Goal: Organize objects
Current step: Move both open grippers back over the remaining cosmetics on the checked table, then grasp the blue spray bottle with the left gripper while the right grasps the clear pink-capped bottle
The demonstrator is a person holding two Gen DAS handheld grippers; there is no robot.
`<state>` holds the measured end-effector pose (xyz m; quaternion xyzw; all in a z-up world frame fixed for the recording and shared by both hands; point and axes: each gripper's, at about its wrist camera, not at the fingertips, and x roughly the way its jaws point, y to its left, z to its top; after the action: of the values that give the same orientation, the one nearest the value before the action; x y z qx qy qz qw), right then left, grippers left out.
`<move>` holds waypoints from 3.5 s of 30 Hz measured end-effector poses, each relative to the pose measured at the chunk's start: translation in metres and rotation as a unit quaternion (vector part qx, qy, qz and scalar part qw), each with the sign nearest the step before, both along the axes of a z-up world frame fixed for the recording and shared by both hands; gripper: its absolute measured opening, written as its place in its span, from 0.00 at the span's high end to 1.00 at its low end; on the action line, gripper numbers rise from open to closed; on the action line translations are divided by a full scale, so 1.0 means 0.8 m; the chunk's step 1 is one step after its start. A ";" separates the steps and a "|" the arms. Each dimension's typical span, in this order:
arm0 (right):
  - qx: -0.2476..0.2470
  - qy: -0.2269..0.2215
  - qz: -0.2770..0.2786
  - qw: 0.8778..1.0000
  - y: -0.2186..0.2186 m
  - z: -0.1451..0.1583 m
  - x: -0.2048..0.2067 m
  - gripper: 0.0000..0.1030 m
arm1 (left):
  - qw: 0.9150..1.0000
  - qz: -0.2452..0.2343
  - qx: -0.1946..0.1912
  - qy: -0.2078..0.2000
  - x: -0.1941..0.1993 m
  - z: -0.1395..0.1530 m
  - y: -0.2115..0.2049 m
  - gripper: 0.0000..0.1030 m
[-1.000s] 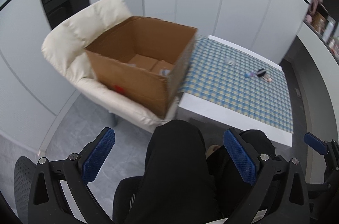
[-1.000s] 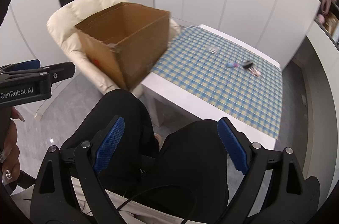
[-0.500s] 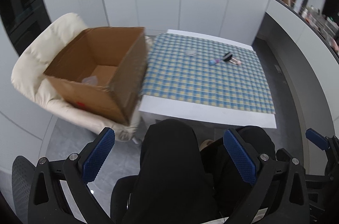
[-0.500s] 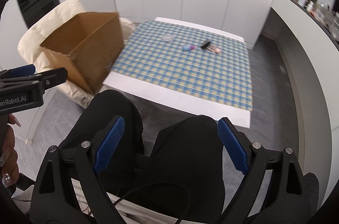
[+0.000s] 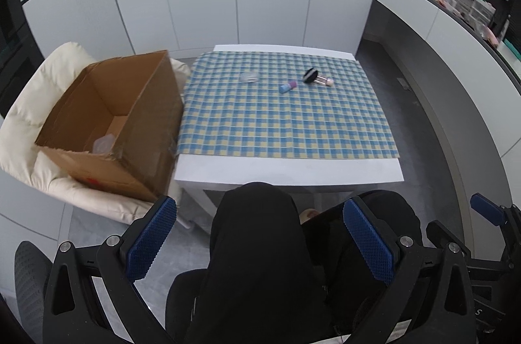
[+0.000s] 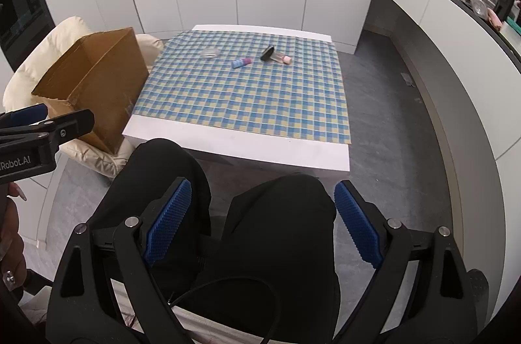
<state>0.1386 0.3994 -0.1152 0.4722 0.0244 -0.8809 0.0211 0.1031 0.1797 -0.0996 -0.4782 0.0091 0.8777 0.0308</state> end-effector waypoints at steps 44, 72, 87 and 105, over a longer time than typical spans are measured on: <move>-0.024 -0.006 -0.078 0.997 0.068 -0.087 -0.212 0.11 | 1.000 0.004 -0.027 -0.009 -0.196 -0.066 0.051 0.01; -0.032 -0.046 -0.070 0.996 0.105 -0.238 -0.495 0.11 | 0.995 0.069 -0.012 -0.064 -0.425 -0.248 0.050 0.01; -0.033 -0.030 -0.042 0.998 0.057 -0.322 -0.591 0.11 | 0.990 0.092 0.012 -0.106 -0.455 -0.318 0.045 0.01; -0.057 -0.004 -0.046 0.997 0.102 -0.315 -0.547 0.37 | 0.993 0.012 0.023 -0.114 -0.523 -0.349 0.116 0.01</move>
<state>-0.2994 0.4806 -0.3675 0.4745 -0.0479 -0.8789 0.0079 -0.3152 0.2721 -0.3785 -0.5740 -0.0208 0.8180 0.0318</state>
